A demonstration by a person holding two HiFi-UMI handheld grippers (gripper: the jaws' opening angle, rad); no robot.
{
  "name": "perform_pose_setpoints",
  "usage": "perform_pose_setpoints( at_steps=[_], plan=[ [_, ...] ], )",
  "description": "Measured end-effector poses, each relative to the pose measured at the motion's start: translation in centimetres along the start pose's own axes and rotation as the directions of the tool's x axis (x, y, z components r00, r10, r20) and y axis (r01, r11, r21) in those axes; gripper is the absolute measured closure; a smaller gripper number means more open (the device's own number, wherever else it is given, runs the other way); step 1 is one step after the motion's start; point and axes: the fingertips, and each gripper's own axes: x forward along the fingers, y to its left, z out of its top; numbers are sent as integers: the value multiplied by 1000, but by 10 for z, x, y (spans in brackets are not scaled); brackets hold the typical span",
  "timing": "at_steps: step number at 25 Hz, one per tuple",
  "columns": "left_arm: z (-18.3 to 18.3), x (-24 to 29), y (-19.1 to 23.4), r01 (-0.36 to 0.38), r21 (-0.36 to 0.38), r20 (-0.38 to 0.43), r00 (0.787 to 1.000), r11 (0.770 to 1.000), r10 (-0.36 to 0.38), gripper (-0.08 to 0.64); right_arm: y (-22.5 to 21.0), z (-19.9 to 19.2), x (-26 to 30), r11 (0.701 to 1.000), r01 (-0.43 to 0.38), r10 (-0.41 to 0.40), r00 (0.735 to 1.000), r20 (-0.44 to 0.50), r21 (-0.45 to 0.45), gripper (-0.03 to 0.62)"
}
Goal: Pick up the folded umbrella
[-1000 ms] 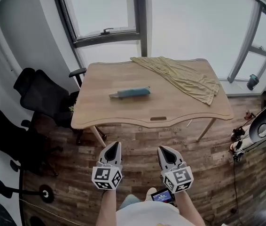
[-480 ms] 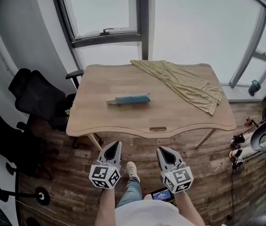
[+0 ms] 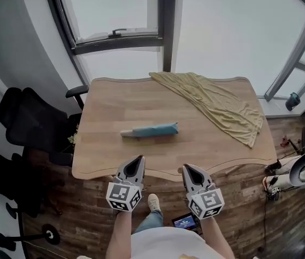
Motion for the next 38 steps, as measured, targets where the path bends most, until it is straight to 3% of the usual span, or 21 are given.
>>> perform_pose_setpoints(
  at_steps=[11, 25, 38],
  plan=[
    [6, 82, 79, 59, 12, -17, 998, 998, -58, 540, -26, 15, 99, 998, 66, -66, 998, 7, 22, 584],
    [-1, 118, 92, 83, 86, -50, 996, 993, -79, 540, -56, 8, 122, 992, 104, -104, 995, 0, 66, 583],
    [-11, 137, 101, 102, 61, -17, 995, 993, -101, 540, -77, -23, 149, 992, 95, -87, 992, -92, 83, 584]
  ],
)
